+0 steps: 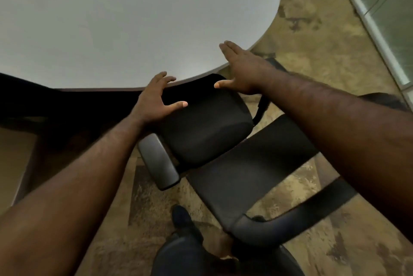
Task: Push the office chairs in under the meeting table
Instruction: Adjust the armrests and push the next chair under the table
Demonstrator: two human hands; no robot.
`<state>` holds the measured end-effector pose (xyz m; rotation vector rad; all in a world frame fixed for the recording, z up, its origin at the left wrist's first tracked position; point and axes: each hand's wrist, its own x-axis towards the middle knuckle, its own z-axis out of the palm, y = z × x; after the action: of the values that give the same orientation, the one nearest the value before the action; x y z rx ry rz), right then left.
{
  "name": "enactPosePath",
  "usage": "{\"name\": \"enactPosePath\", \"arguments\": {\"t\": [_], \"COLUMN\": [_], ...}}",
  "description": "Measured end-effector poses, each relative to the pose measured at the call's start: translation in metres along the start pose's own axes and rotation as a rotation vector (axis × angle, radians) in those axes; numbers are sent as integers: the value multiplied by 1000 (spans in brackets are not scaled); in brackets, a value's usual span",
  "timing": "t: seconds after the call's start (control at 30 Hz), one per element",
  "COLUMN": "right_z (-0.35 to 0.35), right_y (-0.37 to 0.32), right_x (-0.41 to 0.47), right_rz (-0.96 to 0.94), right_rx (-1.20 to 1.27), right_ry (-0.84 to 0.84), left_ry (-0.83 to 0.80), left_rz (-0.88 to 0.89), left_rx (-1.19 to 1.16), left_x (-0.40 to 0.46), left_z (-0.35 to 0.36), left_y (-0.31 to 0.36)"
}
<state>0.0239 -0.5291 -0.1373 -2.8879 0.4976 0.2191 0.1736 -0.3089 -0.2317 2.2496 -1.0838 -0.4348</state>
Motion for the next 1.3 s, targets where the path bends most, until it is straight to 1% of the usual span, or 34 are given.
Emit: {"name": "enactPosePath", "arguments": {"t": [0.13,0.27,0.37,0.53,0.67,0.93,1.1,1.3], "right_z": [-24,-36,-44,-54,-57,-38,-24,3], "right_y": [57,107,141,184,212,258,291,321], "right_x": [-35,-67,-87,-114,-119,-103,-67,-26], "right_rz": [6,-19,-14,-8,13,59,65,96], "right_rx": [-20,-16,-10,24,51,69,67,162], "right_ry": [28,28,37,64,85,28,0,-41], "left_ry": [29,33,46,26,17,-29,-79,-126], "left_rz": [60,57,61,95,116,127,108,64], "left_rx": [87,137,133,162,167,184,232,221], "left_x": [18,31,38,51,67,104,136,166], "left_z": [9,34,53,75,85,120,136,155], "left_y": [54,103,136,180,205,226,216,210]}}
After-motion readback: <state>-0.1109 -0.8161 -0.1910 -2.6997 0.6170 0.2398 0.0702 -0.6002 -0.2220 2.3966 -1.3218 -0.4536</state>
